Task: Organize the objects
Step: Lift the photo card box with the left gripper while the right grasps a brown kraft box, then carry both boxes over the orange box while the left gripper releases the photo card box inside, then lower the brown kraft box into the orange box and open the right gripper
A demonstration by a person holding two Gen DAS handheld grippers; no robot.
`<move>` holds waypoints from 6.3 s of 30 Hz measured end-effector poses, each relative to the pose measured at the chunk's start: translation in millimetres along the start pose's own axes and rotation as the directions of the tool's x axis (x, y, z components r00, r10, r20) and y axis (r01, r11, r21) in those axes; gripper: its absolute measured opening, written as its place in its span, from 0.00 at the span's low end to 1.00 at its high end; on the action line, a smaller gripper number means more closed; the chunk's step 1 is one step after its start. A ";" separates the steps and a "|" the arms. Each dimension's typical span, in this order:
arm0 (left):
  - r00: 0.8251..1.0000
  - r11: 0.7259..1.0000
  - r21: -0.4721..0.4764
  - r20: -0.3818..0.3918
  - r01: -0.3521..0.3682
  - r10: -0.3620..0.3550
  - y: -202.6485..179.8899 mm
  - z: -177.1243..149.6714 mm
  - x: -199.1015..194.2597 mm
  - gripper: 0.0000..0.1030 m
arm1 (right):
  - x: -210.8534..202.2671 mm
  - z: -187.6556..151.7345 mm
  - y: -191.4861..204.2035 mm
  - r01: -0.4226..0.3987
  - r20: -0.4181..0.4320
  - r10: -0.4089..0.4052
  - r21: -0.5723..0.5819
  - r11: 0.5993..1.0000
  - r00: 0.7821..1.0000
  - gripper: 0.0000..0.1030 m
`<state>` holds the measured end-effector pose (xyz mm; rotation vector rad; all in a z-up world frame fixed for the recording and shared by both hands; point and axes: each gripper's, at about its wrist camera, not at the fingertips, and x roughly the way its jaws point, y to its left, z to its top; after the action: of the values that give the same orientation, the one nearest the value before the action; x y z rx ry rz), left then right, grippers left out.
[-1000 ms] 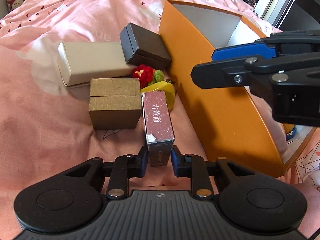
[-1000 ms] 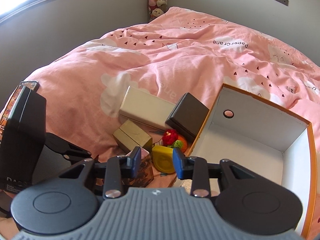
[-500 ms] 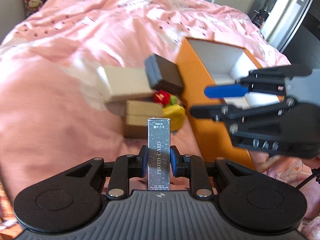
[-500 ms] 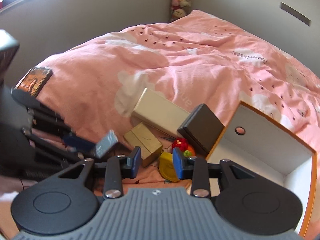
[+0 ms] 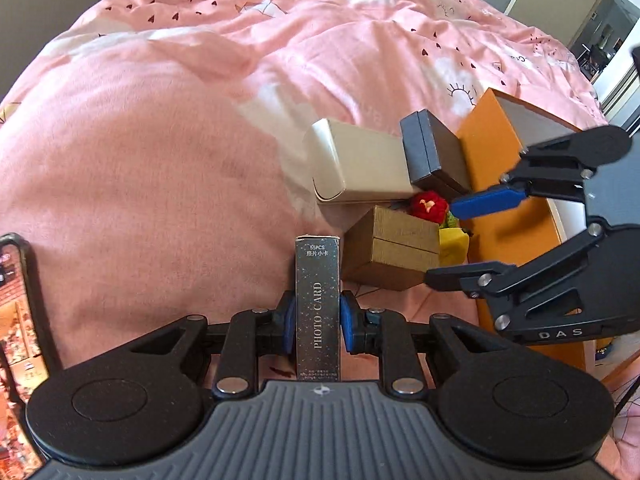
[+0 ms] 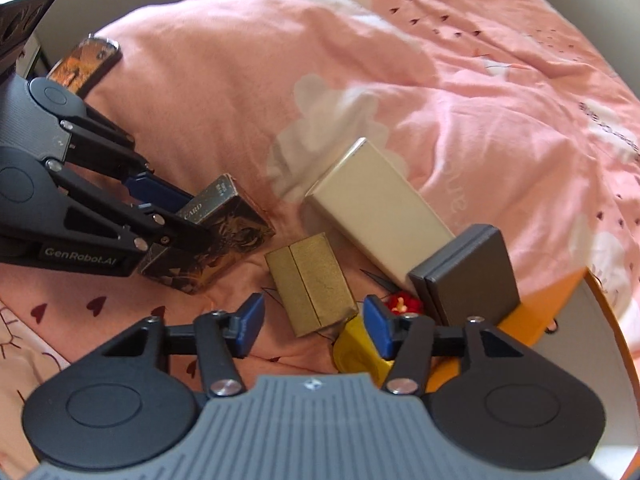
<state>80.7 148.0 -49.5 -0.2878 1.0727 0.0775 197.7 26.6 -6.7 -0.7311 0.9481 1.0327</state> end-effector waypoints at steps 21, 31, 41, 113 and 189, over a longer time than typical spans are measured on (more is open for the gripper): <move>0.999 0.999 0.011 -0.014 0.035 -0.035 -1.6 -2.6 6.7 0.25 | 34.1 18.6 -10.8 -0.104 -0.083 0.105 0.023 0.994 0.991 0.51; 0.996 0.996 0.026 0.043 0.081 -0.082 -17.7 13.8 -30.6 0.25 | -55.7 -14.8 -18.3 -0.110 0.139 0.069 0.316 0.942 0.988 0.50; 0.952 0.952 0.177 0.134 0.248 -0.274 -93.9 59.6 -75.0 0.25 | -163.4 -84.3 -61.7 -0.063 0.339 -0.220 0.657 0.751 0.915 0.48; 0.972 0.475 0.854 -0.235 0.212 -0.012 -252.0 102.2 133.8 0.41 | -53.4 -196.5 -132.8 0.018 0.114 -0.346 0.934 0.356 0.931 0.47; 0.985 0.975 0.150 0.018 0.166 -0.171 -78.5 56.1 24.0 0.35 | -16.8 -156.1 -122.3 0.070 -0.028 -0.109 0.911 0.407 0.994 0.63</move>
<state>155.9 85.9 -30.2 -0.2420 1.0136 -0.1485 262.4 -156.8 -49.1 0.1955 1.2418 0.2713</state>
